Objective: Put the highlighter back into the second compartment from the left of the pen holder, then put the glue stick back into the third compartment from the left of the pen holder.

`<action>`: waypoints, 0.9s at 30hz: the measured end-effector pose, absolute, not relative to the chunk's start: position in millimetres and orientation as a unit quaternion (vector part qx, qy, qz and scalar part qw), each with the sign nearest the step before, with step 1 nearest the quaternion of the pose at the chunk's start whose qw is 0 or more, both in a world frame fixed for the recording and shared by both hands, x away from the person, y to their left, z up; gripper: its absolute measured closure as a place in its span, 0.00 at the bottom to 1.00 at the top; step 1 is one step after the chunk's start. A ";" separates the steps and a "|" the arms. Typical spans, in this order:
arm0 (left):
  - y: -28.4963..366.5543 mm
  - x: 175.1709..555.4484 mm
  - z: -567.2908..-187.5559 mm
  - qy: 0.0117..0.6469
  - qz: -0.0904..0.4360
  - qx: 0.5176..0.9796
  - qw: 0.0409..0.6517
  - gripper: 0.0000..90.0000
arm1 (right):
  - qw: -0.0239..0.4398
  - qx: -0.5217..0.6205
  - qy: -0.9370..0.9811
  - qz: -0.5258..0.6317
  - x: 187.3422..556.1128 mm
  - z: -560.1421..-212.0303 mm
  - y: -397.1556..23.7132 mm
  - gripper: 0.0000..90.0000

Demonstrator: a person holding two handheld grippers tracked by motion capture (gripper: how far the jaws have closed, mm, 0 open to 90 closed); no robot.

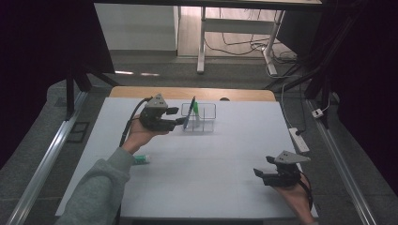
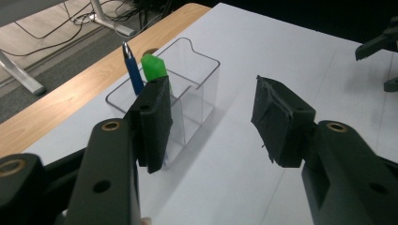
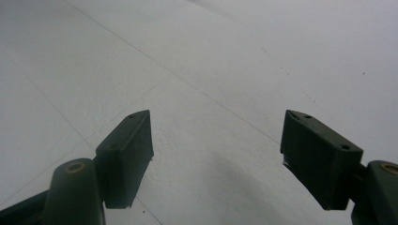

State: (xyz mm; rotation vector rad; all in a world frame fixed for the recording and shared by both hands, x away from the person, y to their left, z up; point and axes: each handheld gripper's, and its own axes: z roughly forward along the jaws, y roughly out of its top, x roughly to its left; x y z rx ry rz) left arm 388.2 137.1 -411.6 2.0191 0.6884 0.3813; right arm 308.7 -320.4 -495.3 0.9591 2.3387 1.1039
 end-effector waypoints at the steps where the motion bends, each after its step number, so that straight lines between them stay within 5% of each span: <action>1: 139.7 385.9 -412.3 0.282 0.153 0.824 0.468 0.52 | 0.189 0.342 0.832 0.393 308.7 -495.0 -320.5 0.28; 27: 179.9 355.7 -426.0 0.298 0.151 0.833 0.441 0.49 | 0.188 0.342 0.833 0.392 309.8 -495.8 -320.3 0.28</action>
